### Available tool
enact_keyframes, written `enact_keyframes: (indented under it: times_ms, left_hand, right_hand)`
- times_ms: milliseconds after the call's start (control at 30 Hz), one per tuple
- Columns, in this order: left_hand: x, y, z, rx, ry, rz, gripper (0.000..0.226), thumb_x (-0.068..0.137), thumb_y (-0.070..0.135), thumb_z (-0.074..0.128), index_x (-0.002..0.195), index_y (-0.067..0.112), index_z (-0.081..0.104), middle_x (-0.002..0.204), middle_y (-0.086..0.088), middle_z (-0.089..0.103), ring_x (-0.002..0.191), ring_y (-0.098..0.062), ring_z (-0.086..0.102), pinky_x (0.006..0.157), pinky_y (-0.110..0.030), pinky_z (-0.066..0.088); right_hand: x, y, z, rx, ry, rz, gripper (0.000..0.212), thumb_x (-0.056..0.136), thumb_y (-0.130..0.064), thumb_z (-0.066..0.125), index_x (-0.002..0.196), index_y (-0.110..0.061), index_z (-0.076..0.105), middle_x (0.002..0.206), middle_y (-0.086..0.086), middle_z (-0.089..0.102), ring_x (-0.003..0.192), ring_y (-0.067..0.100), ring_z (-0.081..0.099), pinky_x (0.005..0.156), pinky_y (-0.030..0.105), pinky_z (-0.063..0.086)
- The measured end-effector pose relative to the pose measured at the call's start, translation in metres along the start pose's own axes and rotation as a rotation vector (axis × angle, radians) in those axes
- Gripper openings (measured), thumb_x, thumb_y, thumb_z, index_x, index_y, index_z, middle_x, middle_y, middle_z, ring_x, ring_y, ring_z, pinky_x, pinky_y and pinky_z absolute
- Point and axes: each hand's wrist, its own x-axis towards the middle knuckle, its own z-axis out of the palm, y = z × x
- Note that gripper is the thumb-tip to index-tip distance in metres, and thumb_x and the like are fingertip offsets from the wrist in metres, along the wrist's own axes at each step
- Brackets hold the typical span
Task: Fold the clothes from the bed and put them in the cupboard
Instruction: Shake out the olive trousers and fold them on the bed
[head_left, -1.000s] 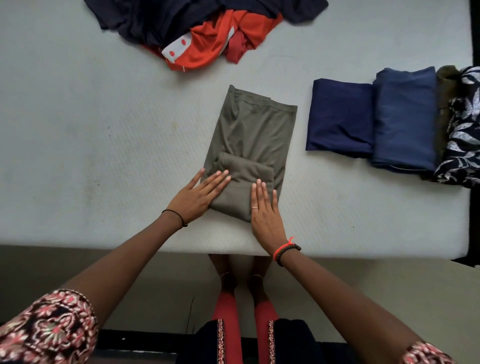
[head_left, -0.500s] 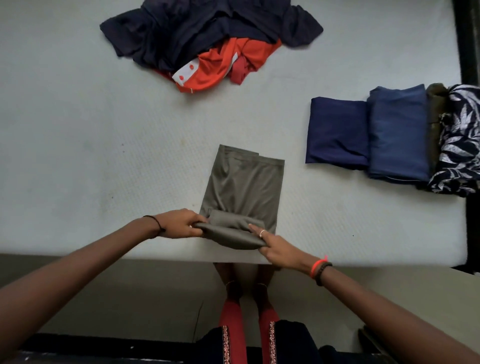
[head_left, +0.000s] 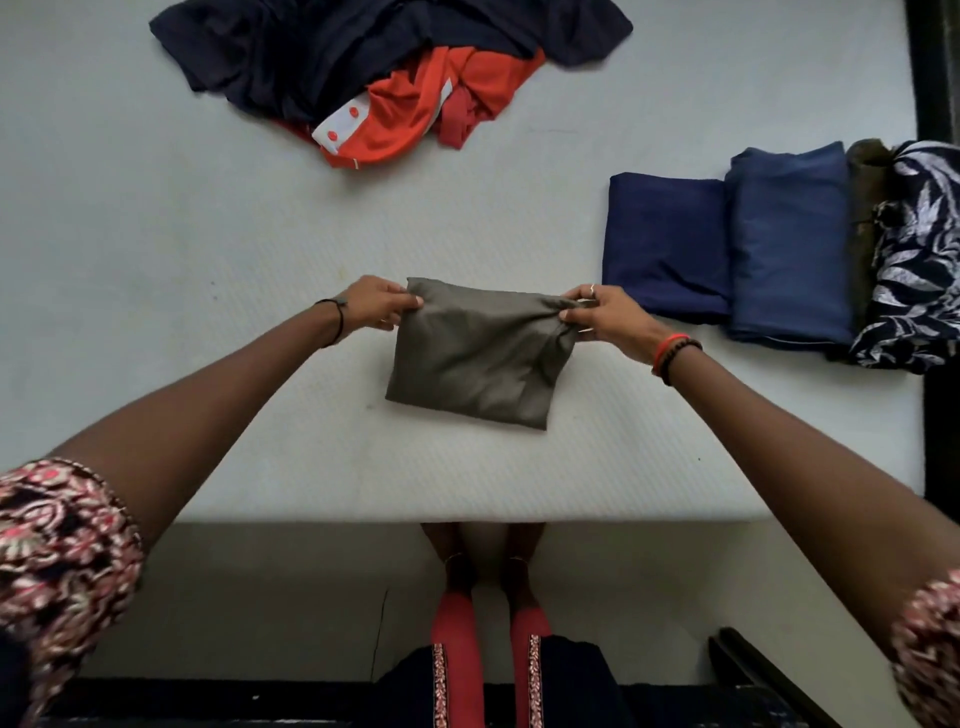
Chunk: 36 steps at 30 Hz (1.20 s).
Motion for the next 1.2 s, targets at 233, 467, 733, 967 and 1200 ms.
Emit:
enact_keyframes:
  times_ms: [233, 467, 733, 967, 1200]
  left_hand:
    - [0.015, -0.025, 0.023, -0.044, 0.557, 0.062, 0.021, 0.090, 0.013, 0.055, 0.107, 0.002, 0.063, 0.107, -0.007, 0.063, 0.097, -0.018, 0.058, 0.082, -0.023, 0.043]
    - [-0.047, -0.071, 0.129, -1.065, 0.946, -0.486, 0.035, 0.091, 0.028, 0.057, 0.075, -0.003, 0.058, 0.067, -0.012, 0.057, 0.067, -0.018, 0.059, 0.061, -0.035, 0.042]
    - [-0.045, -0.032, 0.186, -1.349, 0.639, -0.371, 0.040, 0.078, 0.036, 0.074, 0.104, 0.010, 0.058, 0.096, 0.001, 0.064, 0.083, -0.011, 0.060, 0.069, -0.023, 0.047]
    - [-0.036, -0.019, 0.169, -1.434, 0.525, -0.200, 0.047, 0.080, 0.021, 0.071, 0.124, 0.012, 0.057, 0.124, -0.004, 0.063, 0.110, -0.019, 0.061, 0.098, -0.037, 0.049]
    - [-0.048, 0.003, 0.132, -1.524, 0.189, 0.019, 0.027, 0.086, 0.008, 0.044, 0.104, 0.008, 0.063, 0.097, -0.009, 0.070, 0.088, -0.023, 0.066, 0.088, -0.039, 0.052]
  right_hand:
    - [0.026, 0.001, 0.014, -0.450, 0.398, -0.115, 0.027, 0.088, -0.009, 0.048, 0.112, -0.006, 0.059, 0.101, 0.010, 0.063, 0.092, 0.020, 0.058, 0.082, 0.030, 0.046]
    - [0.039, -0.023, 0.041, -0.613, 0.080, -0.259, 0.060, 0.082, -0.045, 0.069, 0.128, -0.010, 0.051, 0.125, 0.009, 0.056, 0.115, 0.021, 0.053, 0.099, 0.032, 0.042]
    - [0.055, -0.033, 0.054, -0.793, -0.044, -0.160, 0.069, 0.067, -0.058, 0.076, 0.117, -0.018, 0.049, 0.115, 0.002, 0.057, 0.104, 0.021, 0.054, 0.091, 0.042, 0.046]
    - [0.058, -0.026, 0.054, -0.670, -0.038, -0.139, 0.066, 0.069, -0.057, 0.075, 0.112, -0.015, 0.048, 0.102, 0.004, 0.059, 0.092, 0.022, 0.056, 0.081, 0.037, 0.047]
    - [0.050, -0.018, 0.050, -0.365, -0.051, -0.078, 0.059, 0.071, -0.058, 0.073, 0.114, -0.021, 0.053, 0.100, -0.003, 0.061, 0.091, 0.012, 0.059, 0.078, 0.025, 0.048]
